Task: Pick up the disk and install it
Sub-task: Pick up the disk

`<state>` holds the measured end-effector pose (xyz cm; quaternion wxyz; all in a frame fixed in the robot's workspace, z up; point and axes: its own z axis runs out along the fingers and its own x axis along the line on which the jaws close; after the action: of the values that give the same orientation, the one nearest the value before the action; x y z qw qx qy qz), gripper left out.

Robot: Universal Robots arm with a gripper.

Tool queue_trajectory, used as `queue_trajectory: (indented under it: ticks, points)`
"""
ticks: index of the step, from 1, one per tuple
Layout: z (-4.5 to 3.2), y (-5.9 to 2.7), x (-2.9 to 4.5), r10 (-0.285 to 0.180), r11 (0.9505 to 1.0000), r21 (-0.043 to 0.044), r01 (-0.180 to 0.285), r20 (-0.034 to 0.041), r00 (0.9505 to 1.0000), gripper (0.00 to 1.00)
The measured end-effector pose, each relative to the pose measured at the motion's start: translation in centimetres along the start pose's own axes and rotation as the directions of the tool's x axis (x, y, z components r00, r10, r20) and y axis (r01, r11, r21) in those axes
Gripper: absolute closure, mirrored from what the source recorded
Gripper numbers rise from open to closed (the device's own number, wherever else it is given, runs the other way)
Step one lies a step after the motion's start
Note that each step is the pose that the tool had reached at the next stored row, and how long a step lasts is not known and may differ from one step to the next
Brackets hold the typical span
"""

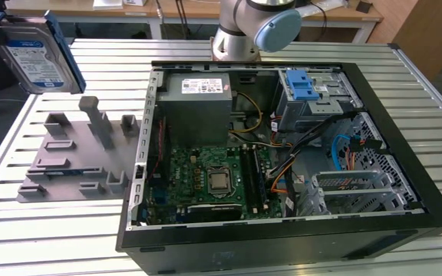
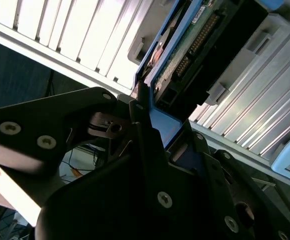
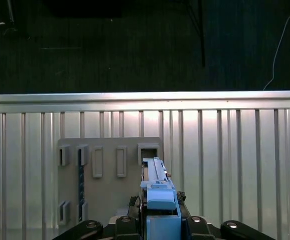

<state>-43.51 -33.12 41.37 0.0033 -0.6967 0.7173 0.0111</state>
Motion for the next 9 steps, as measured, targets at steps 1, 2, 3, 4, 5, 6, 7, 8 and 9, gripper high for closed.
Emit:
queue_trajectory:
  ticks: [1,2,3,4,5,6,7,8,9]
  points:
    - [-0.18,0.00,0.00,0.000,1.0000,0.0000,0.000,-0.0001,1.0000,0.64]
    - [-0.37,0.00,-0.01,0.000,1.0000,0.0000,0.000,0.0000,1.0000,0.64]
    - [-0.55,0.00,-0.01,0.000,1.0000,0.0001,0.000,0.0000,1.0000,0.64]
    - [-0.75,0.01,-0.01,0.000,1.0000,0.0000,0.000,0.0000,1.0000,0.64]
    - [-0.94,0.01,-0.02,0.000,1.0000,-0.0001,0.000,-0.0001,1.0000,0.64]
    - [-1.10,0.01,-0.02,0.000,1.0000,-0.0001,0.000,-0.0001,1.0000,0.64]
    - [-1.25,0.02,-0.02,0.000,1.0000,0.0000,0.000,0.0000,1.0000,0.64]
    - [-1.40,0.02,-0.03,0.000,1.0000,0.0000,0.000,0.0000,1.0000,0.64]
    - [-1.55,0.02,-0.03,0.000,1.0000,0.0000,0.000,0.0000,1.0000,0.64]
